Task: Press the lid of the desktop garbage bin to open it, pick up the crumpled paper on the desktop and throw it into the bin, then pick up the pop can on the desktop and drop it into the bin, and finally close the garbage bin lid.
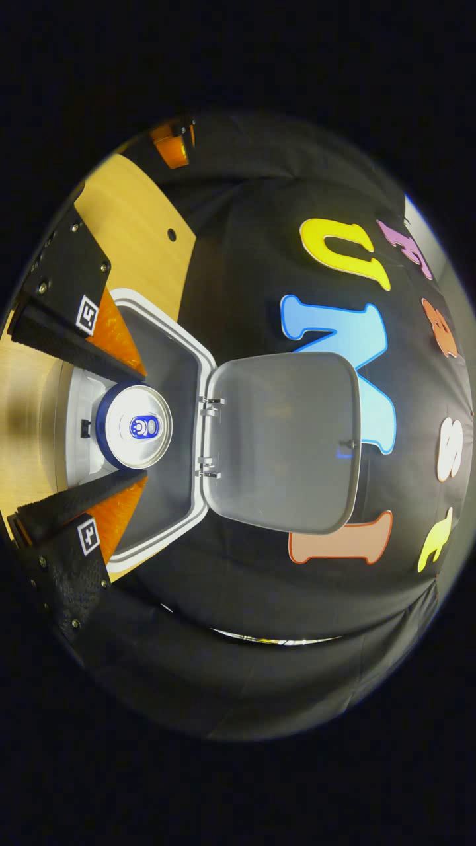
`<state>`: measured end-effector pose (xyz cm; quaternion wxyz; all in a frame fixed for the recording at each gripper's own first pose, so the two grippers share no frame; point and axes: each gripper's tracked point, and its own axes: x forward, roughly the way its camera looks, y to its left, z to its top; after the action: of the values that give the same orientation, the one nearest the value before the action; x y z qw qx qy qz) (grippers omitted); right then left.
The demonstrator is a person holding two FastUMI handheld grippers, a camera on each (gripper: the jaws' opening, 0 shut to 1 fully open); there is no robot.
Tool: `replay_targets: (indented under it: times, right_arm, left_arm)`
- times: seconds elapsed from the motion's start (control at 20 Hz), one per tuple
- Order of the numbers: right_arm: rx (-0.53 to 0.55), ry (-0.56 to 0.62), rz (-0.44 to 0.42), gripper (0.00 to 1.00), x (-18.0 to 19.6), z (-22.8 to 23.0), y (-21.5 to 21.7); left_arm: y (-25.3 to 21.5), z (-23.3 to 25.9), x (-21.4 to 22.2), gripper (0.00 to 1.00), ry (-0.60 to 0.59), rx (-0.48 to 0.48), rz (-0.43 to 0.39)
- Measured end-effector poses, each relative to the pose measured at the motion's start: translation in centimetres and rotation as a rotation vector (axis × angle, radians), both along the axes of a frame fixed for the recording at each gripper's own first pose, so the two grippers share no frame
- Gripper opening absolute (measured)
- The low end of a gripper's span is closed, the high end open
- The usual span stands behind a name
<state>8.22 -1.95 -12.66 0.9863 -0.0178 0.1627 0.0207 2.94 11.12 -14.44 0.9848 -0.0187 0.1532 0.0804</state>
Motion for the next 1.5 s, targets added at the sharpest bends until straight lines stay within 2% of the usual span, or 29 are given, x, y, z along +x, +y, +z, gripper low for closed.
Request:
replay_targets:
  times: [0.1, 0.2, 0.85, 0.95, 1.0, 1.5]
  right_arm:
    - [0.039, 0.006, -0.013, 0.84, 0.2, -0.3, -0.3]
    - [0.033, -0.002, -0.018, 0.84, 0.3, -0.3, -0.5]
    - [0.030, -0.034, -0.018, 0.86, 0.3, 0.0, -0.4]
    - [0.029, -0.040, -0.020, 0.86, 0.3, 0.0, -0.4]
    - [0.029, -0.041, -0.020, 0.86, 0.4, -0.1, -0.3]
    - [0.004, -0.041, -0.013, 0.86, 0.4, 1.0, 0.0]
  left_arm:
    - [-0.2, 0.0, 0.0, 0.97, 0.002, -0.004, -0.003]
    - [-0.4, -0.2, 0.0, 1.00, 0.005, -0.006, -0.006]
    - [-0.2, -0.9, -0.5, 1.00, 0.018, -0.017, 0.005]
    - [-0.3, -0.8, -0.5, 0.98, 0.016, -0.017, 0.003]
    - [-0.4, -0.8, -0.4, 1.00, 0.015, -0.017, 0.001]
    - [-1.1, -1.0, -0.7, 1.00, 0.021, -0.028, -0.026]
